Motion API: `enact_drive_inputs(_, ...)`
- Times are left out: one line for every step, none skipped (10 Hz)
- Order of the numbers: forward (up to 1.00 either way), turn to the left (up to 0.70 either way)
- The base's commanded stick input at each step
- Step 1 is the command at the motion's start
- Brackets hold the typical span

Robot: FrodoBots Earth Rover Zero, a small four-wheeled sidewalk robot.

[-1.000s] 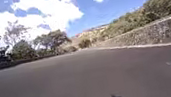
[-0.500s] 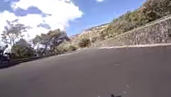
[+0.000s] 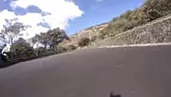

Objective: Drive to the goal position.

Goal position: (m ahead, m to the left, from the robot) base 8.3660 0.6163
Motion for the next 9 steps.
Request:
enact_drive_inputs(0.50,0.00)
enact_drive_inputs(0.50,0.00)
enact_drive_inputs(0.50,0.00)
enact_drive_inputs(0.50,0.00)
enact_drive_inputs(0.50,0.00)
enact_drive_inputs(0.50,0.00)
enact_drive_inputs(0.50,0.00)
enact_drive_inputs(0.50,0.00)
enact_drive_inputs(0.50,0.00)
